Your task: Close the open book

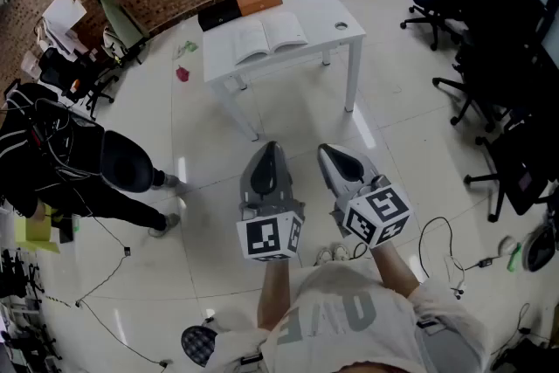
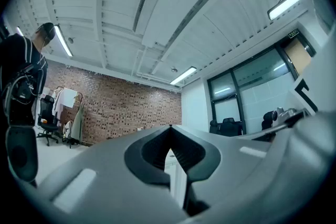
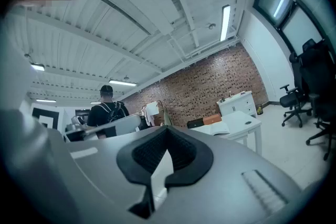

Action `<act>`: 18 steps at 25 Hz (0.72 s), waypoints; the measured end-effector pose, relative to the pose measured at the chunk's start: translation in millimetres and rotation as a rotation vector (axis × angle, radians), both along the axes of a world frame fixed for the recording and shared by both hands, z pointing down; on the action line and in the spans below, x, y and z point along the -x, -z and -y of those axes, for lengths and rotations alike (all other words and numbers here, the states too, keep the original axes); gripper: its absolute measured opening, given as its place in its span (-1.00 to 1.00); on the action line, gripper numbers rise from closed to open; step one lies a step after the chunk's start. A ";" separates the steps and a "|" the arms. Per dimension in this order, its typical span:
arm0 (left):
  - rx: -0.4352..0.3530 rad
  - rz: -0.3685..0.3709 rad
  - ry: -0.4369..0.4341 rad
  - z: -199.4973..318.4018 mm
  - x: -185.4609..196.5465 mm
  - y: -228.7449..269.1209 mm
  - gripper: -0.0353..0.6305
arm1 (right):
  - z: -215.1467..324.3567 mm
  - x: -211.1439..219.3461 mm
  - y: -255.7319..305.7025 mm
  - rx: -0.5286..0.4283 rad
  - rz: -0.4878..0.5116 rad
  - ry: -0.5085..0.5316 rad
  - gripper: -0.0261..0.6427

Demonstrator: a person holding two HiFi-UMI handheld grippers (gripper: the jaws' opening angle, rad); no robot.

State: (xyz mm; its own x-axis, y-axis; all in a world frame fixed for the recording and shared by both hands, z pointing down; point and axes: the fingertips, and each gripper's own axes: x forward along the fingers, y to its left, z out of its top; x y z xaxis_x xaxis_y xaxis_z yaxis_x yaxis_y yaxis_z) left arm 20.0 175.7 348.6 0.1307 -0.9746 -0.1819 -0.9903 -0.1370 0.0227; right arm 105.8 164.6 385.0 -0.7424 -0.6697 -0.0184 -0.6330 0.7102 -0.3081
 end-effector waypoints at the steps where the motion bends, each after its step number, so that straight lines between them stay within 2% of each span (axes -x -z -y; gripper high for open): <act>1: 0.000 0.004 -0.001 0.0 -2.9 -0.1 -0.85 | -0.1 -2.2 -1.2 0.001 -0.003 -0.002 -0.92; 7: 0.013 0.019 -0.001 3.3 -14.4 -6.8 -0.85 | 3.4 -12.9 -6.6 -0.011 -0.026 -0.021 -0.92; 13: 0.041 0.021 0.025 3.6 -12.5 -14.2 -0.85 | 3.1 -13.3 -5.9 -0.063 -0.070 -0.037 -0.91; 18: 0.055 0.011 0.043 4.5 -13.5 -21.8 -0.85 | 3.7 -17.4 -11.5 -0.047 -0.061 -0.018 -0.91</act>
State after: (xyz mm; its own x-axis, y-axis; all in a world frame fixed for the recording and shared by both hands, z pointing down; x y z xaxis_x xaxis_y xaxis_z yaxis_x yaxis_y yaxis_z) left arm 33.5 171.2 370.4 0.0899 -0.9879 -0.1263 -0.9955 -0.0929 0.0182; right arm 123.2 160.9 396.5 -0.7309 -0.6825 -0.0051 -0.6624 0.7111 -0.2356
